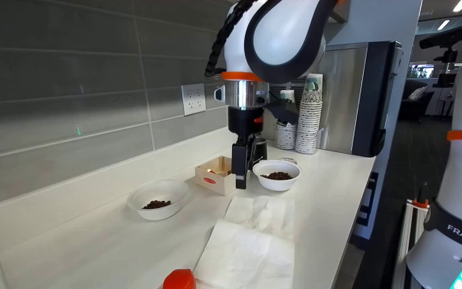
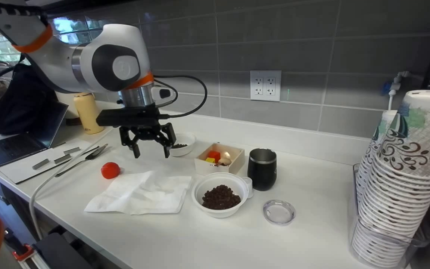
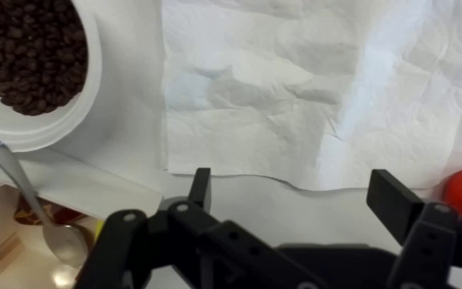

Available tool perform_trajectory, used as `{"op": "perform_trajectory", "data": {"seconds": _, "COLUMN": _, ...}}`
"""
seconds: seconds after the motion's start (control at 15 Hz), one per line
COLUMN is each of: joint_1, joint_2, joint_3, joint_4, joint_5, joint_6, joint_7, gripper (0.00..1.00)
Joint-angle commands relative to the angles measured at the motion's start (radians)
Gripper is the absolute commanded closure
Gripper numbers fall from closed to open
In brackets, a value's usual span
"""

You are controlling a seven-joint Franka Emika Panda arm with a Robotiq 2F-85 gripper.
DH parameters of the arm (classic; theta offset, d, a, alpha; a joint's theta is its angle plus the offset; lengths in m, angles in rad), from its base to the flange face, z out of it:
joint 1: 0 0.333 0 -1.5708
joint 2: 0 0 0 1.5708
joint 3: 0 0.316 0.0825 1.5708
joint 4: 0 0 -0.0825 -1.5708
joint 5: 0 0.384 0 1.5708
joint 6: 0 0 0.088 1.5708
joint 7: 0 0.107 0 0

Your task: Use the napkin to wipe the surface

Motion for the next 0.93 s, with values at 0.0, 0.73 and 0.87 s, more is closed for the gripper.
{"op": "perform_trajectory", "data": {"seconds": 0.0, "joint_1": 0.020, "joint_2": 0.121, "joint_3": 0.038, "joint_4": 0.019, "joint_5": 0.008, "joint_6": 0.066, "joint_7": 0.058, "gripper": 0.00}}
{"op": "perform_trajectory", "data": {"seconds": 0.73, "joint_1": 0.004, "joint_2": 0.365, "joint_3": 0.079, "joint_4": 0.029, "joint_5": 0.045, "joint_6": 0.262, "joint_7": 0.163, "gripper": 0.00}}
{"op": "perform_trajectory", "data": {"seconds": 0.87, "joint_1": -0.001, "joint_2": 0.397, "joint_3": 0.092, "joint_4": 0.033, "joint_5": 0.056, "joint_6": 0.294, "joint_7": 0.158, "gripper": 0.26}}
